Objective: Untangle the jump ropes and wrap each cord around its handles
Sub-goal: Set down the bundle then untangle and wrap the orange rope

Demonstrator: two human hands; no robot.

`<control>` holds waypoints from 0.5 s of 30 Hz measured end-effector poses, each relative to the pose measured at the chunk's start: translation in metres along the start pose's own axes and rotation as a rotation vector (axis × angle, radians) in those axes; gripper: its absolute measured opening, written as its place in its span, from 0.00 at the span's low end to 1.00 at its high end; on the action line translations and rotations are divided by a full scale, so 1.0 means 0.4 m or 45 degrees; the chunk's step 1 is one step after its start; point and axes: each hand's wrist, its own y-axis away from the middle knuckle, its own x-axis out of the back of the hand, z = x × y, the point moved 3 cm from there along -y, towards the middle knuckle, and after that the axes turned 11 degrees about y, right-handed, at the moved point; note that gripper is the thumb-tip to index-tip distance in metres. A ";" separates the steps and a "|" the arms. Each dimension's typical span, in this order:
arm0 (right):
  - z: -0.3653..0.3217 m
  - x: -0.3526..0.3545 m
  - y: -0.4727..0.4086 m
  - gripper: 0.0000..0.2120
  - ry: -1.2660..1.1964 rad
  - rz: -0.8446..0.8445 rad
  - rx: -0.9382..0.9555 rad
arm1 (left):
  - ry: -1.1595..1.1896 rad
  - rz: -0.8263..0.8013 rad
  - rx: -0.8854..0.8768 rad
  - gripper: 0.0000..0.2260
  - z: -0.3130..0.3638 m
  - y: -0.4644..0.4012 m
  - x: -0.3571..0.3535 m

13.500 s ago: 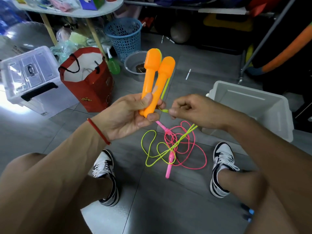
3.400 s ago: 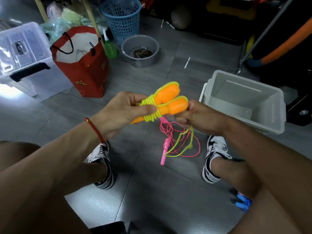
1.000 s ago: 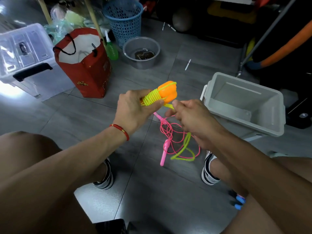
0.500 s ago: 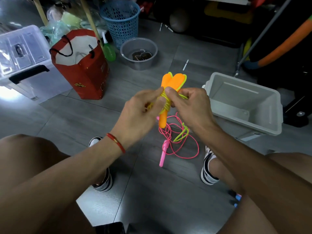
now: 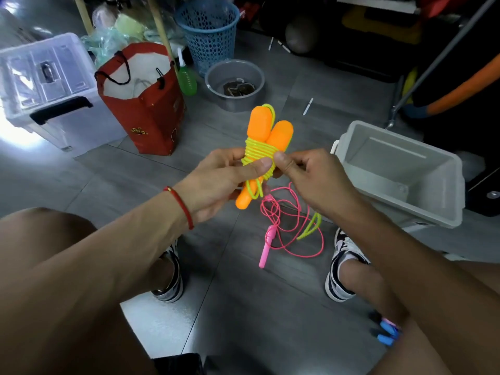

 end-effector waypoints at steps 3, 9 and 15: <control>-0.013 -0.018 0.005 0.22 0.174 -0.019 -0.068 | -0.245 0.185 -0.135 0.17 -0.004 -0.015 0.000; -0.029 -0.004 0.017 0.16 0.183 -0.027 -0.126 | -0.690 0.399 -0.233 0.14 0.002 -0.028 0.013; -0.034 -0.001 0.019 0.28 0.050 0.007 -0.346 | -1.352 0.623 -0.531 0.14 -0.003 0.000 -0.051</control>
